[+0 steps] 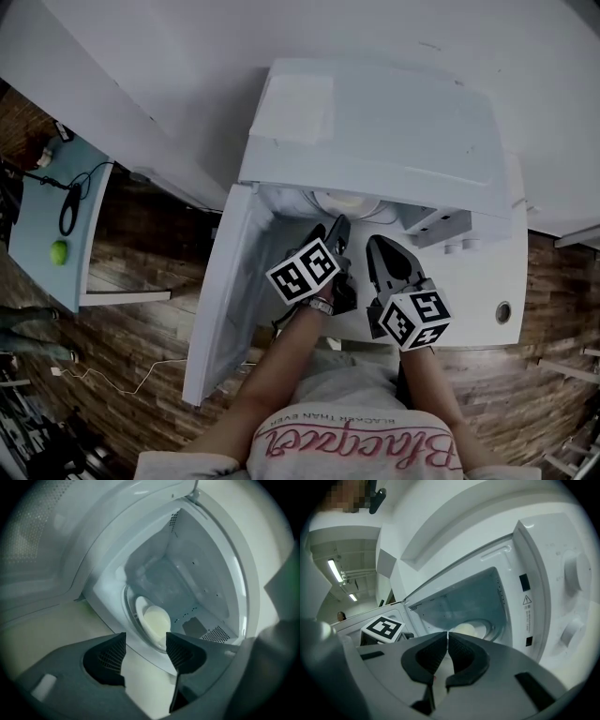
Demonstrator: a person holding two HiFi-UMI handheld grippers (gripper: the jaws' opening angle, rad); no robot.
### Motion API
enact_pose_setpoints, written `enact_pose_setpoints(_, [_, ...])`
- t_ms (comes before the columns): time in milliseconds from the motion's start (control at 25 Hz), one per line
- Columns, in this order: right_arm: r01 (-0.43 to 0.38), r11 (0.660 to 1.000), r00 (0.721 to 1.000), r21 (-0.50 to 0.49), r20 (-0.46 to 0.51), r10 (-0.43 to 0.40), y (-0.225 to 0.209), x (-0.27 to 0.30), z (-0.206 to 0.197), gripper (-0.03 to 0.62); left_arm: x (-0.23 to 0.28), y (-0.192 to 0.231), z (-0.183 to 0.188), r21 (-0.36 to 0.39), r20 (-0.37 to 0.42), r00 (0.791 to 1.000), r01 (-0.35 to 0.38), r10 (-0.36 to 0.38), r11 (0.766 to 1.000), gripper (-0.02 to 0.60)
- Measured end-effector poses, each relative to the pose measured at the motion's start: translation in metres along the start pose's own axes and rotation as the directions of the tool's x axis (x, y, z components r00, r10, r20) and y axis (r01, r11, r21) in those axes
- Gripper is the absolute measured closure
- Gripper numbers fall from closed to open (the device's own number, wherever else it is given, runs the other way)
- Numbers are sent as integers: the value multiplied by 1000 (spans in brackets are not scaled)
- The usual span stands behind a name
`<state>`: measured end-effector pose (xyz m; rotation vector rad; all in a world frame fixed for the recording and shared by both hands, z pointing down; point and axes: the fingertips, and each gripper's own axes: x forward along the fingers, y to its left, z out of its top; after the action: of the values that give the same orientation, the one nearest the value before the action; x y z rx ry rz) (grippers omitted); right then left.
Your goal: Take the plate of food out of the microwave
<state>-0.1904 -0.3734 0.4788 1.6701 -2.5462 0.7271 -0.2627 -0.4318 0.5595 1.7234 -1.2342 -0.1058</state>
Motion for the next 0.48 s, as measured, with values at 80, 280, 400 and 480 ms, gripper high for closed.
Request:
enact_pose_setpoints(80, [-5,1000,1000,2,-2,5,-1,1,-1,579,5,3,1,-68,2,999,-37,37,997,330])
enact_pose_setpoints(280, [-17,1000,1000,1,-3,17,-3,5,1,580,15,7,-1,-159,-20,993,-115,113,981,330])
enact_pose_setpoints(400, [-20,1000,1000,-2,-2,20,-6,6,3,579,20,9,-2,-201,-25,989,-146,144,969,330])
enact_pose_setpoints(480, [-19,1000,1000,-3,-1,19,-8,7,4,580,21,13,-2,-225,-23,985,-170,169,959,330])
